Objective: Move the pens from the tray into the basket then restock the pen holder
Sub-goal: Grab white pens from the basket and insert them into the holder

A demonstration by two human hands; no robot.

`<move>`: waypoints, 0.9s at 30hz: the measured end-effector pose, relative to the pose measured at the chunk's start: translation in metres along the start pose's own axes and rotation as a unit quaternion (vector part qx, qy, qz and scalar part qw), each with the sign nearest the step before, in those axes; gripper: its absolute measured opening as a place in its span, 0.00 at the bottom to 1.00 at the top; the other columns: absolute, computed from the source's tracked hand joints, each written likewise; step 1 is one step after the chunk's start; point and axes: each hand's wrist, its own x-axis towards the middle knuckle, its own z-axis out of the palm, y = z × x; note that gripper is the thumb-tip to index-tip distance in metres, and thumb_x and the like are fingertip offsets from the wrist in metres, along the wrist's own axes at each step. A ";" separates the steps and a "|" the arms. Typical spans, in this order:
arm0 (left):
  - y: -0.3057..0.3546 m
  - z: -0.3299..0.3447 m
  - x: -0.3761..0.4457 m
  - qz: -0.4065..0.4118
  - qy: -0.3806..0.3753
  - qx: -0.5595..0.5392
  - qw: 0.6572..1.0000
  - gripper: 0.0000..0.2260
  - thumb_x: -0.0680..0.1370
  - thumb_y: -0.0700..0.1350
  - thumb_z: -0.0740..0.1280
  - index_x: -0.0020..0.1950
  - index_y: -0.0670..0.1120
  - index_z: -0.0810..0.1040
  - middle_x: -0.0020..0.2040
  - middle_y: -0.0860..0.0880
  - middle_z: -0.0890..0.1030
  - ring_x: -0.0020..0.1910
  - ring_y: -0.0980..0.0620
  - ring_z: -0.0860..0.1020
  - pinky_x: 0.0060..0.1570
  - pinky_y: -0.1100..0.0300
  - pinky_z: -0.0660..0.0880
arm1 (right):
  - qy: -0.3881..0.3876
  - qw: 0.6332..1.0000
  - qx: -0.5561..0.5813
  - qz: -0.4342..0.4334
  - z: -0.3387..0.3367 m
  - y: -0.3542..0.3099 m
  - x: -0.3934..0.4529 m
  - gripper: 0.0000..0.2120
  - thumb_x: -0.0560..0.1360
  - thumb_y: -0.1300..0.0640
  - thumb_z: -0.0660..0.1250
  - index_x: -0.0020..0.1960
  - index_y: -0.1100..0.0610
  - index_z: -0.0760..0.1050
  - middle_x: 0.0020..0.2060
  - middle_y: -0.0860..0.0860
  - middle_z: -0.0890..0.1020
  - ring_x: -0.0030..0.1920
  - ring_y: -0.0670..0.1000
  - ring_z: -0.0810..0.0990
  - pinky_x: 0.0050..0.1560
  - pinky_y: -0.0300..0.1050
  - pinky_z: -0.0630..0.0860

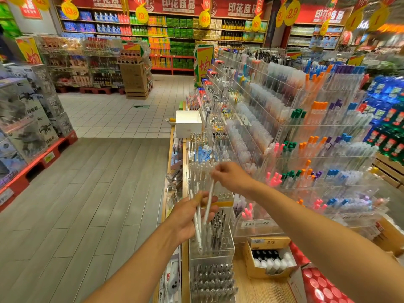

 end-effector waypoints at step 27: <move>0.000 -0.012 -0.004 -0.034 0.058 -0.029 0.997 0.08 0.83 0.40 0.61 0.56 0.37 0.77 0.39 0.41 0.83 0.28 0.49 0.79 0.25 0.61 0.78 | 0.162 0.958 -0.172 -0.163 -0.015 0.017 0.032 0.04 0.81 0.57 0.62 0.54 0.56 0.73 0.42 0.46 0.75 0.38 0.45 0.73 0.35 0.37 0.64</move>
